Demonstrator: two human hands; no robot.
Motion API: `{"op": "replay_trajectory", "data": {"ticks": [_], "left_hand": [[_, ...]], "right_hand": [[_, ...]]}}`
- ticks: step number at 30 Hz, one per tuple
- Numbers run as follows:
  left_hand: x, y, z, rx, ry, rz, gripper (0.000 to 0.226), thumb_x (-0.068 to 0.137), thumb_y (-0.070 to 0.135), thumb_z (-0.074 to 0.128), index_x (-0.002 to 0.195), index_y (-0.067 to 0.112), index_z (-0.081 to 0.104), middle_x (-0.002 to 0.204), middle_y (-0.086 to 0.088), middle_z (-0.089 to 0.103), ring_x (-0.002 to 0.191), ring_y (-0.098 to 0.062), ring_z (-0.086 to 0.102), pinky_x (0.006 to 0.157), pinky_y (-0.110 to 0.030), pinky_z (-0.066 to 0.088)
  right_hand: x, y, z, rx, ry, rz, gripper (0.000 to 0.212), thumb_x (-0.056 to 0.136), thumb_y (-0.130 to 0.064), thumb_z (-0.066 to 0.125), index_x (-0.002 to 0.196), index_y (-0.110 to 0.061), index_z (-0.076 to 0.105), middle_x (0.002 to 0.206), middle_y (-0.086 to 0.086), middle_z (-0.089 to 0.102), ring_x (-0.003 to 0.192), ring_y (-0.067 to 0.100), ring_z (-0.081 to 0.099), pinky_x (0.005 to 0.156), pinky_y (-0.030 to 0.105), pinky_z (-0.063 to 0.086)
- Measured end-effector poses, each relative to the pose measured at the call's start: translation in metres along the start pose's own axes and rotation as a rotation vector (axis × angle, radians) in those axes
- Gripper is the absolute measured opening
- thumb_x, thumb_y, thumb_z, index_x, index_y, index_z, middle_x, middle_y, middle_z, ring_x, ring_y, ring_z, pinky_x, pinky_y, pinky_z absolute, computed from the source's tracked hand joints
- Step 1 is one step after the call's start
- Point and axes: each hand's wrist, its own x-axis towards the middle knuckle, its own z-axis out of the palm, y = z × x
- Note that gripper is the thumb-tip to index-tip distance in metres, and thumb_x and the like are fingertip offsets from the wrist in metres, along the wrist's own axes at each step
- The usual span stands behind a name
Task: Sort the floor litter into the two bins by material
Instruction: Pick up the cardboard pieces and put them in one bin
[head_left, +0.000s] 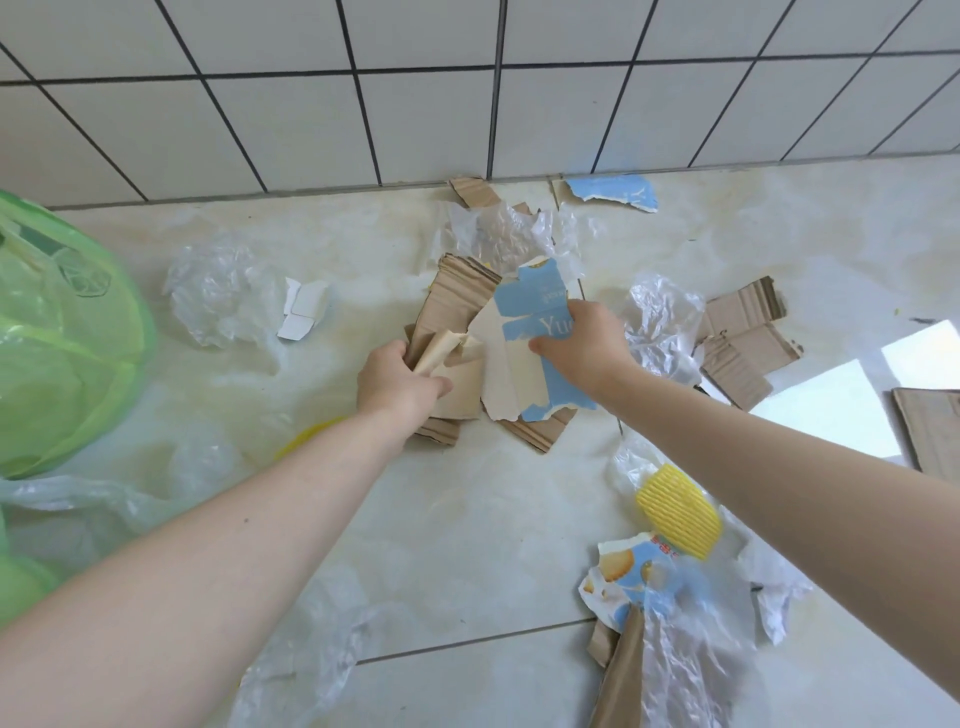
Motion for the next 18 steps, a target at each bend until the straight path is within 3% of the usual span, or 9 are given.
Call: {"op": "replay_trajectory", "data": {"ticks": [3,7,18], "left_hand": [[-0.008,-0.002,-0.012,-0.014,0.024,0.038,0.024,0.072,0.011,0.076,0.089,0.009,0.06,0.08,-0.004,0.059,0.072,-0.024,0.052,0.059,-0.027,0.038],[-0.019,-0.004,-0.037,-0.057,0.067,0.067,0.026,0.073,0.012,0.075,0.096,0.007,0.062,0.086,-0.006,0.064,0.077,-0.024,0.057,0.067,-0.03,0.043],[-0.097,-0.019,-0.117,-0.227,0.187,0.117,0.024,0.076,0.01,0.071,0.095,0.016,0.058,0.083,0.004,0.061,0.077,-0.019,0.058,0.058,-0.023,0.041]], "right_hand": [[-0.015,-0.005,-0.007,0.051,0.027,-0.037,0.025,0.084,-0.014,0.063,0.109,-0.015,0.063,0.093,0.001,0.061,0.089,0.022,0.057,0.068,0.027,0.043],[-0.033,-0.017,-0.016,0.128,0.056,-0.098,0.026,0.086,-0.013,0.061,0.111,-0.017,0.059,0.093,-0.003,0.057,0.079,0.015,0.054,0.053,0.018,0.037],[-0.12,-0.075,-0.018,0.311,-0.01,-0.208,0.027,0.086,-0.015,0.062,0.109,-0.023,0.05,0.099,-0.004,0.06,0.082,0.011,0.058,0.06,0.023,0.044]]}}
